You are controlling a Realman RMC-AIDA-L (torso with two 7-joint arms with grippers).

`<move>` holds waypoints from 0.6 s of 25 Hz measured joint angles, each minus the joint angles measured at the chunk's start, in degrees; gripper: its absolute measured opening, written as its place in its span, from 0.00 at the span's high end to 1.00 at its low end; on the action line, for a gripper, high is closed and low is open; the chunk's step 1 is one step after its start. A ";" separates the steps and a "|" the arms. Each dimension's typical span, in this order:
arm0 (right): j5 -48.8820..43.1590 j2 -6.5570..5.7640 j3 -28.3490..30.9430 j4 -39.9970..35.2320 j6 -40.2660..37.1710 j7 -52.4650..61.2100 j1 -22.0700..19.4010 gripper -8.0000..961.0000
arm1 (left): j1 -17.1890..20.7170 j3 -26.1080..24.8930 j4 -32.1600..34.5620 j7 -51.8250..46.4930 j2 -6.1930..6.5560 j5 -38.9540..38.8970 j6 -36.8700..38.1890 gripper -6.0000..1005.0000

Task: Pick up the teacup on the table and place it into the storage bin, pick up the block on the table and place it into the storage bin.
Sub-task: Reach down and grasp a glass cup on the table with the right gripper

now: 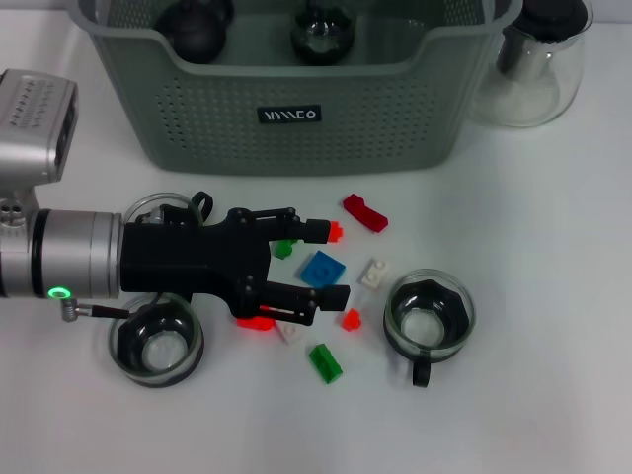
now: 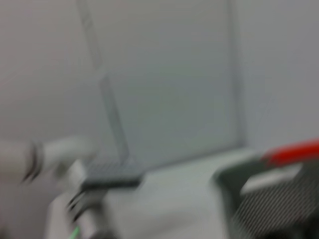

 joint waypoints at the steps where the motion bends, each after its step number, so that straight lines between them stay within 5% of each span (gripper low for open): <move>1: -0.34 -0.25 -0.05 0.58 -1.97 -0.44 -0.40 0.10 | 0.00 0.01 0.00 0.00 0.00 0.03 0.01 0.18; 5: -7.14 -0.98 -0.49 3.53 -9.43 -1.17 -1.43 0.10 | 0.00 0.00 0.00 0.05 0.00 0.20 0.02 0.18; 8: -15.90 -0.05 -1.01 4.55 -10.31 -0.53 -1.30 0.10 | 0.00 0.08 0.01 0.12 0.00 0.23 0.02 0.18; 15: -36.81 5.59 -4.45 7.39 -6.24 -0.81 2.20 0.10 | 0.00 0.31 0.02 0.66 0.00 -0.06 -0.03 0.18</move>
